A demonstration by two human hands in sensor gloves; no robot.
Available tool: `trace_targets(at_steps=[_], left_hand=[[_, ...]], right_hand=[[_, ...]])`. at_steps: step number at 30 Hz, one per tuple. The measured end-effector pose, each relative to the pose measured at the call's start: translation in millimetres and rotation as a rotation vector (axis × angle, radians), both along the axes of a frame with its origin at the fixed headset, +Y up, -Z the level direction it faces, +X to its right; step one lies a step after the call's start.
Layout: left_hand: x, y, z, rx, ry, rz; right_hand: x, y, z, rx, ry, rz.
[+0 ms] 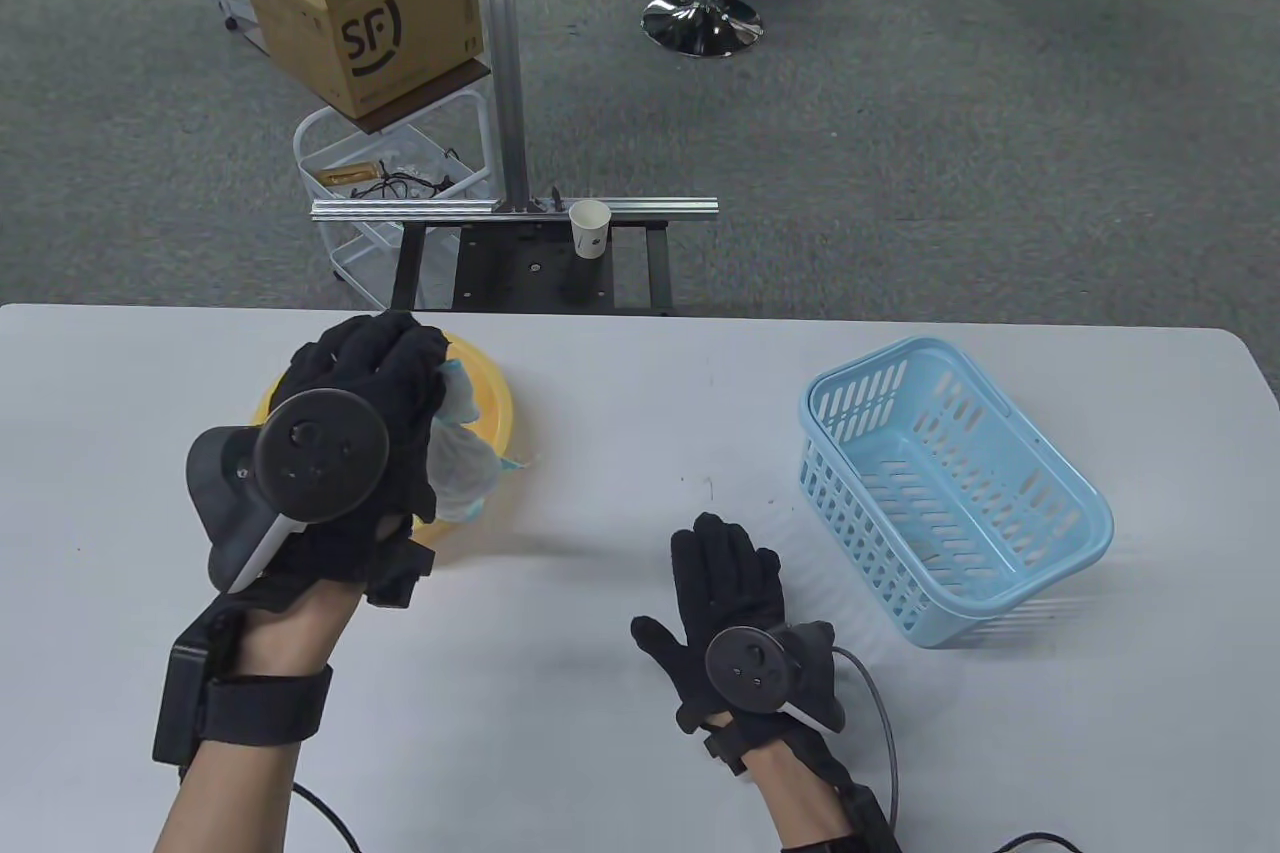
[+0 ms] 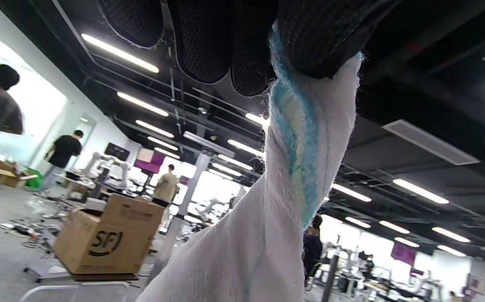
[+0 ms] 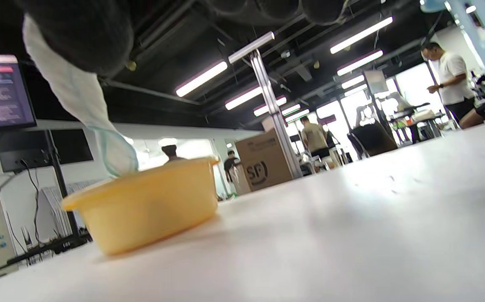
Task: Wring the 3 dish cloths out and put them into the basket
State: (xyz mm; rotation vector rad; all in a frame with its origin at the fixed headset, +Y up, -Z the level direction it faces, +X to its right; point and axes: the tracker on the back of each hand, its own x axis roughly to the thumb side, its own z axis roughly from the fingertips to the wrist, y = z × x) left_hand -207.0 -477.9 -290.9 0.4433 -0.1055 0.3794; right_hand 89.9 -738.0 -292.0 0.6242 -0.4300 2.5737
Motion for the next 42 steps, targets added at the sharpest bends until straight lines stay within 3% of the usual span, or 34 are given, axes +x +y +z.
trace_targets(at_steps=[12,14,19,25,31,35,42], left_hand=[[72.1,-24.6,14.0,-0.006,-0.238,-0.004],[84.3,-30.6,17.7,-0.007,-0.276,-0.027],[109.6,-42.5,28.4,-0.017,-0.389,-0.056],[122.8,-53.4,42.9,-0.060,-0.515,-0.001],[116.4,-63.9,59.0,0.009,-0.476,-0.032],[99.1,-81.0,56.3,-0.012,-0.437,0.045],[65.4,-143.8,23.2,-0.159,-0.308,0.232]], right_hand=[[-1.0,25.4,16.0,0.184,0.014,-0.237],[1.8,25.8,16.2,0.181,-0.011,-0.280],[14.5,16.1,9.4,0.030,-0.056,-0.515],[20.8,13.1,4.9,0.029,-0.024,-0.637],[34.6,6.3,0.8,-0.005,-0.135,-0.781],[51.6,0.6,-3.4,-0.080,-0.210,-0.993],[63.8,-14.3,-9.1,-0.209,-0.254,-1.245]])
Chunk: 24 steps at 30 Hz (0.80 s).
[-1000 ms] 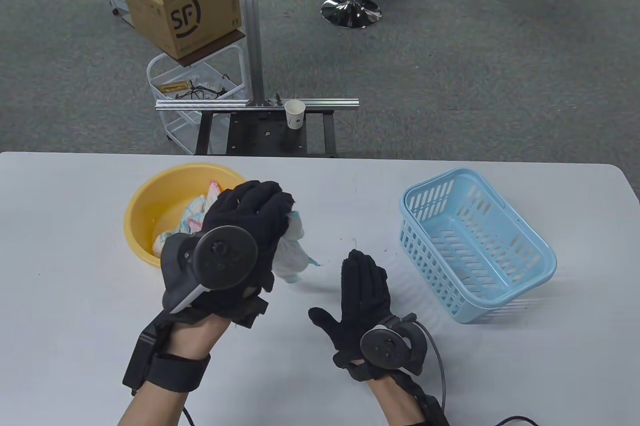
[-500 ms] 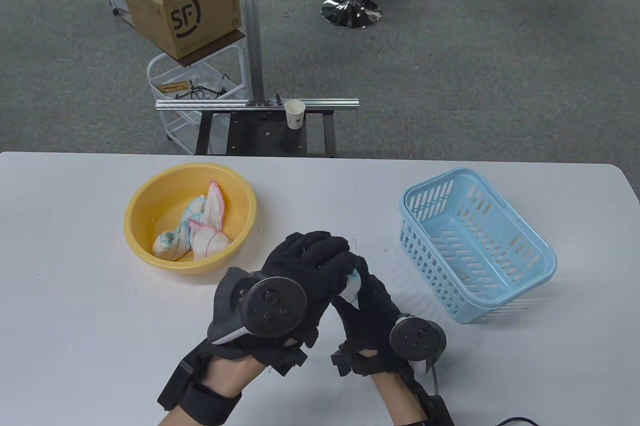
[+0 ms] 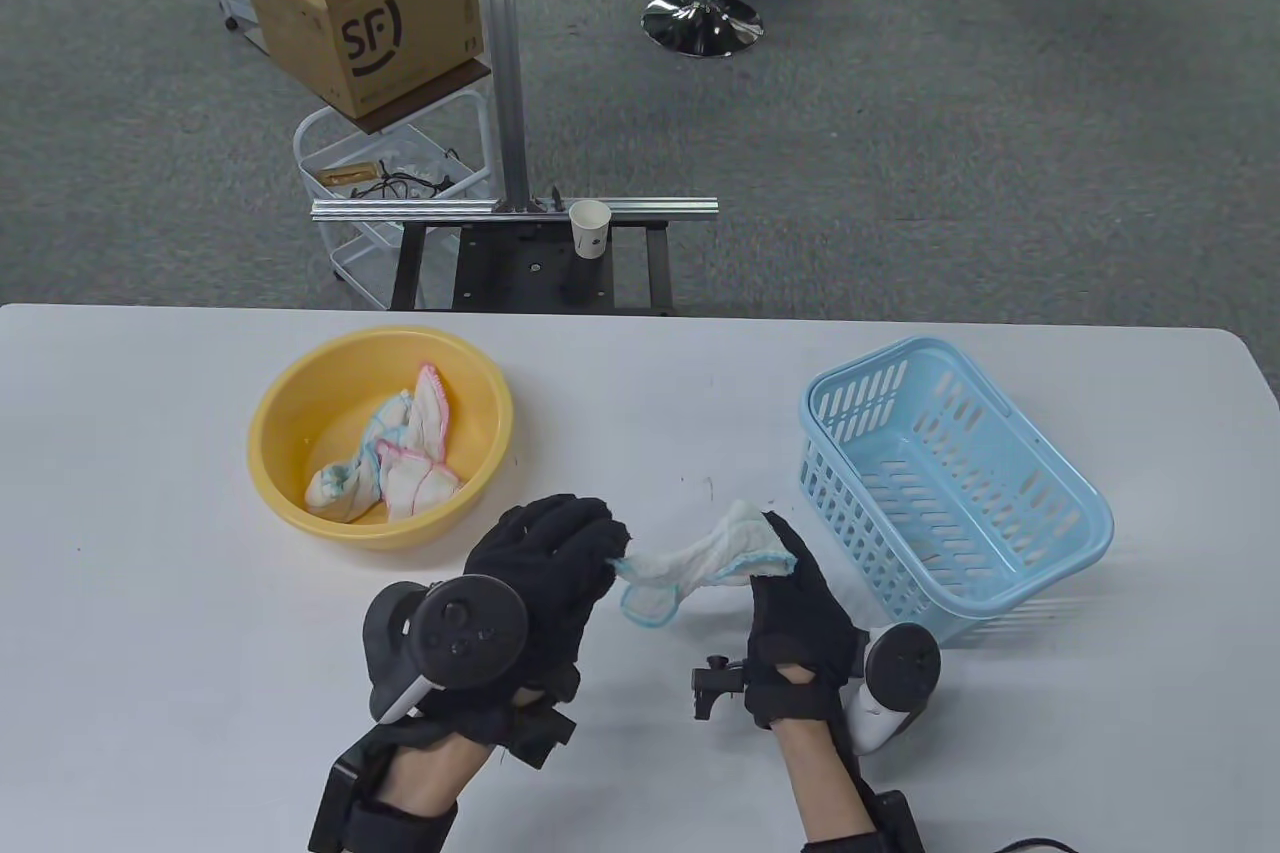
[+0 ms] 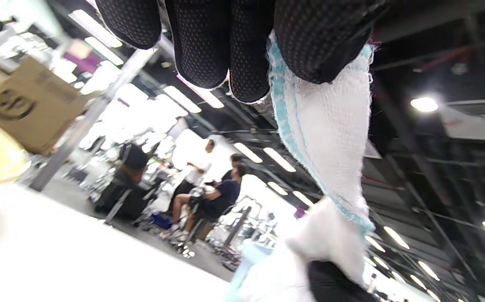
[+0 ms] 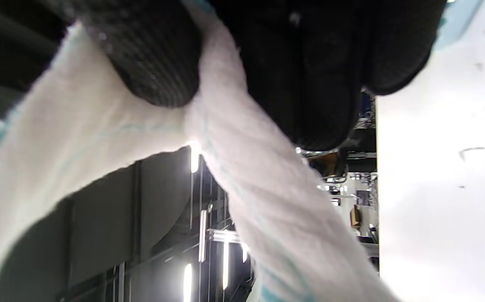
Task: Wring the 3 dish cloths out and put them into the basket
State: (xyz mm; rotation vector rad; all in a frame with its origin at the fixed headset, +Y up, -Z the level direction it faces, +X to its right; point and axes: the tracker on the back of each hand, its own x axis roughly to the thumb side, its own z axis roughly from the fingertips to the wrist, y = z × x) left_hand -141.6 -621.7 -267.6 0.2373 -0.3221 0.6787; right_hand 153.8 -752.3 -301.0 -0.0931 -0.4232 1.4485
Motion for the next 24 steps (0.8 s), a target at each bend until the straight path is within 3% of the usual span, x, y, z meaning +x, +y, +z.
trace_targets(at_steps=[5,10,15,20,24], left_hand=[[-16.1,-50.7,-28.1,-0.198,0.086,0.015],[-13.4,-98.4,-46.5,-0.435,0.084,-0.016],[-15.2,-125.2,-50.4,-0.484,0.100,0.028],[-30.3,-137.7,-44.8,-0.479,0.110,0.097],[-36.3,-136.2,-38.6,-0.488,0.011,0.229]], right_hand=[[3.1,-12.5,-4.1,-0.064,0.021,-0.122],[0.1,-11.1,-5.4,-0.049,0.056,-0.108],[2.2,-11.0,-5.9,-0.054,0.065,-0.010],[4.5,-10.0,-8.6,-0.049,0.081,0.048],[-4.5,-9.1,-12.3,-0.061,0.226,0.111]])
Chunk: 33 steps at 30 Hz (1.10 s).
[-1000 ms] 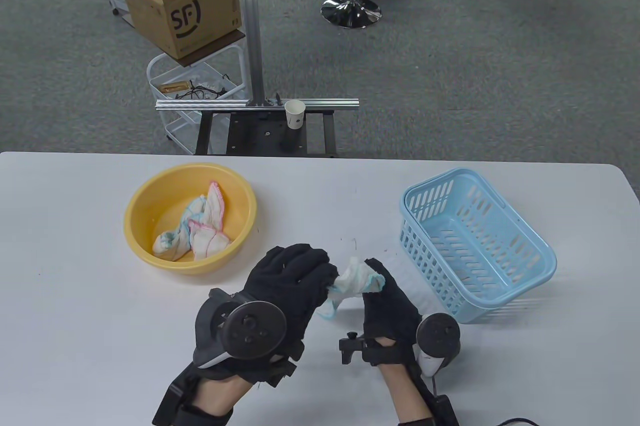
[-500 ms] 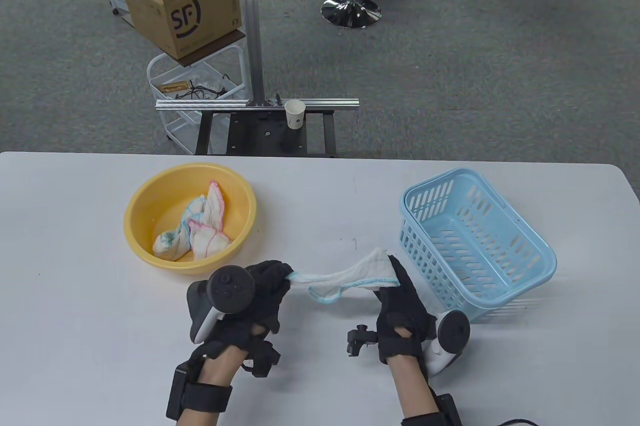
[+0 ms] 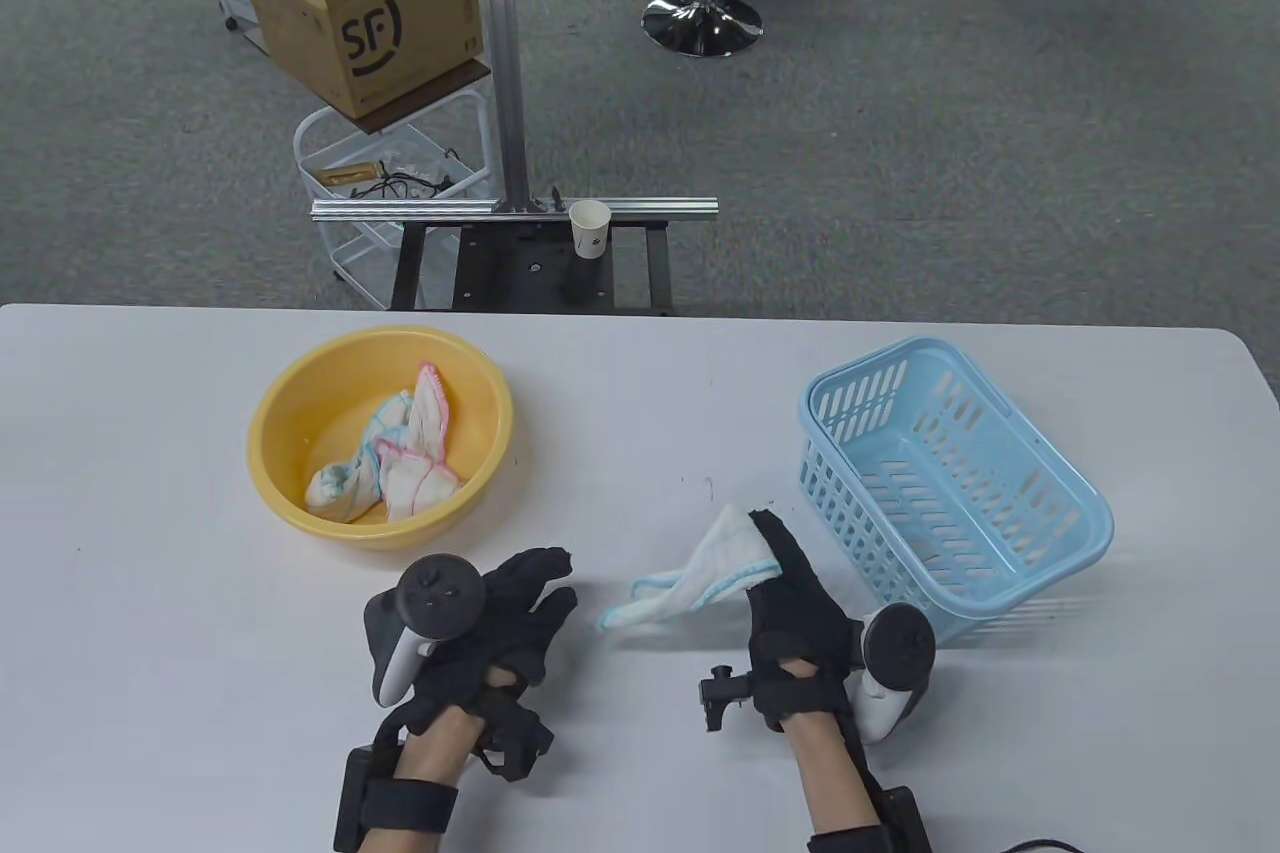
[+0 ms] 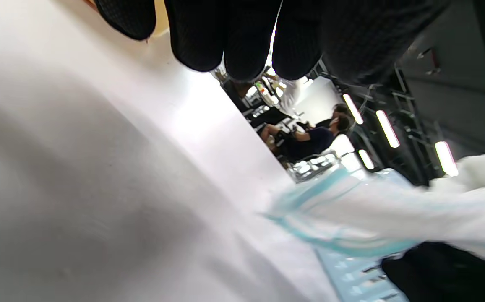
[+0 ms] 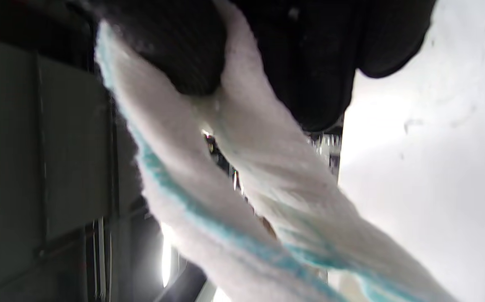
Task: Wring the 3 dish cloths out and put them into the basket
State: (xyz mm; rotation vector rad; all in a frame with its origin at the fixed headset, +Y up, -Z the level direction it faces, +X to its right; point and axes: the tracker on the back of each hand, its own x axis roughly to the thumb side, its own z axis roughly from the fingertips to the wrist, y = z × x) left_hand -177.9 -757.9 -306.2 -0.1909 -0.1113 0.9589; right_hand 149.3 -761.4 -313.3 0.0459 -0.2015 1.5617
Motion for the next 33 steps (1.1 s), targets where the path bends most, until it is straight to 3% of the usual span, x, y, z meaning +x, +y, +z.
trace_targets(at_steps=[2,5,10,15,19,23,28,33], left_hand=[[2.7,0.3,0.8,-0.037,-0.068,0.090],[18.0,-4.1,1.3,-0.193,-0.254,0.226],[41.6,-13.3,3.6,-0.357,-0.475,0.236],[48.8,-21.3,1.7,-0.430,-0.494,0.335],[45.1,-22.9,0.5,-0.482,-0.451,0.413],[37.9,-12.9,-0.4,-0.395,-0.362,0.237],[40.8,6.2,4.4,-0.182,-0.269,-0.100],[42.3,21.5,10.9,0.039,-0.196,-0.323]], right_hand=[[-6.9,0.9,-0.8,-0.001,0.073,0.005],[-18.6,2.7,0.6,-0.003,0.162,0.039],[-37.8,5.5,5.5,-0.011,0.287,0.037],[-45.6,6.9,8.4,-0.002,0.317,0.073],[-44.0,9.2,10.5,0.043,0.256,0.144],[-46.4,14.2,13.3,0.126,0.229,0.327],[-57.1,20.8,16.6,0.200,0.276,0.536],[-54.7,11.5,11.8,0.074,0.357,0.457]])
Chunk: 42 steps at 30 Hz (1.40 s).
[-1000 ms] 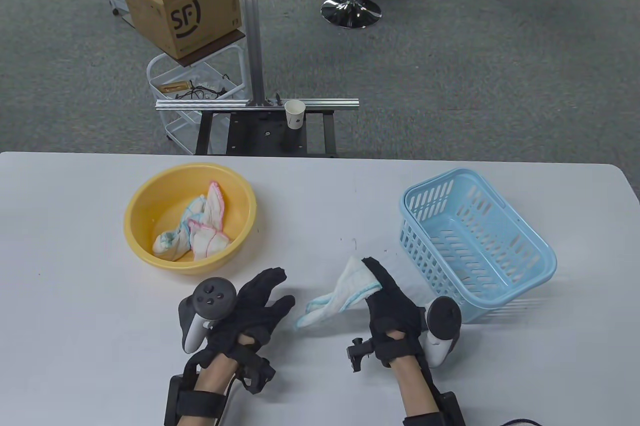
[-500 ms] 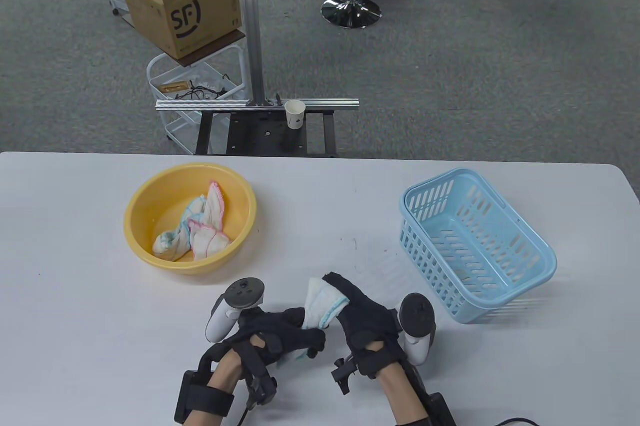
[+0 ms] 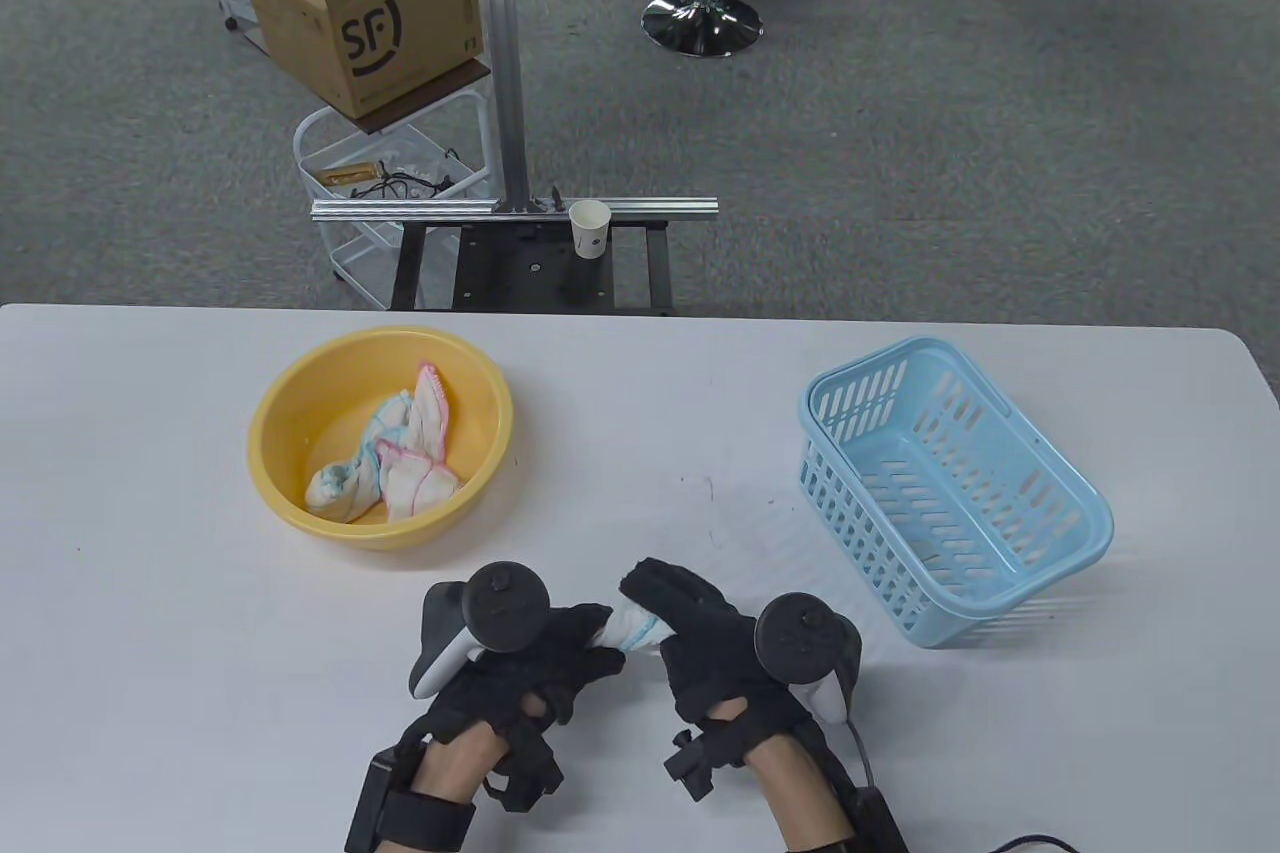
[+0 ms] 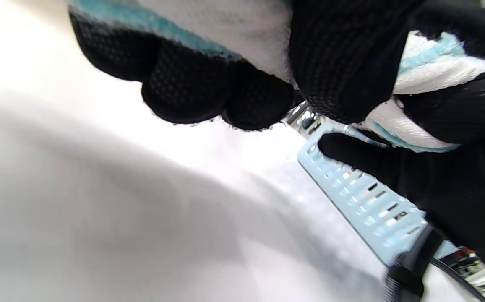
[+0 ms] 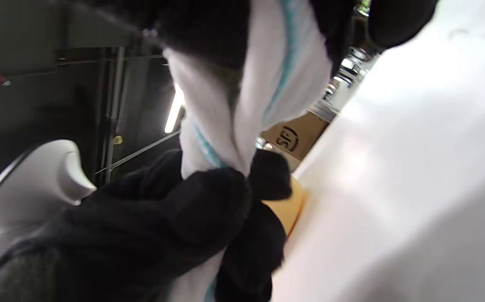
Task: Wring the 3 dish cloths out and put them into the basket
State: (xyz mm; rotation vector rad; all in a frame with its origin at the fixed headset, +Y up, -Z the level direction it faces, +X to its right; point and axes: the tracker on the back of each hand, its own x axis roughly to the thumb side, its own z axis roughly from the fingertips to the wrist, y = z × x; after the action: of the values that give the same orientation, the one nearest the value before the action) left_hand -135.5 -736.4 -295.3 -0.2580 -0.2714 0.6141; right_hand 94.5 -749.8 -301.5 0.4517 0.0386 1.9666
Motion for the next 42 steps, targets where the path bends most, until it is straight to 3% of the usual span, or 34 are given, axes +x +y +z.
trace_targets(at_steps=[4,10,16,22,29,32,34,37,39,42], left_hand=[[-3.7,3.7,2.1,0.087,0.024,0.007],[-5.1,7.1,4.1,0.104,0.023,0.076],[0.2,11.1,7.8,0.166,0.001,0.046],[13.7,18.2,15.1,0.288,-0.040,-0.045],[4.6,20.5,13.7,0.294,0.050,0.048],[-12.8,17.0,7.8,0.212,0.149,0.224],[-24.2,11.4,4.4,0.134,0.206,0.333],[-35.2,0.9,0.1,-0.001,0.262,0.498],[-39.3,-6.6,-2.1,-0.101,0.277,0.608],[-37.9,-15.8,-3.9,-0.270,0.236,0.776]], right_hand=[[6.6,-7.3,-4.2,-0.134,0.041,-0.075],[11.8,-13.2,-7.4,-0.240,0.069,-0.232],[16.6,-18.4,-10.7,-0.288,0.059,-0.318],[20.5,-18.8,-10.4,-0.303,-0.039,-0.357],[18.8,-23.6,-8.9,-0.363,-0.035,-0.528],[22.3,-15.7,-8.0,-0.246,-0.082,-0.491],[22.0,-6.0,-4.9,-0.075,-0.130,-0.356],[11.9,8.8,3.4,0.205,-0.132,-0.043],[-2.1,16.8,12.6,0.405,-0.085,0.266],[-17.6,22.5,20.5,0.577,-0.033,0.594]])
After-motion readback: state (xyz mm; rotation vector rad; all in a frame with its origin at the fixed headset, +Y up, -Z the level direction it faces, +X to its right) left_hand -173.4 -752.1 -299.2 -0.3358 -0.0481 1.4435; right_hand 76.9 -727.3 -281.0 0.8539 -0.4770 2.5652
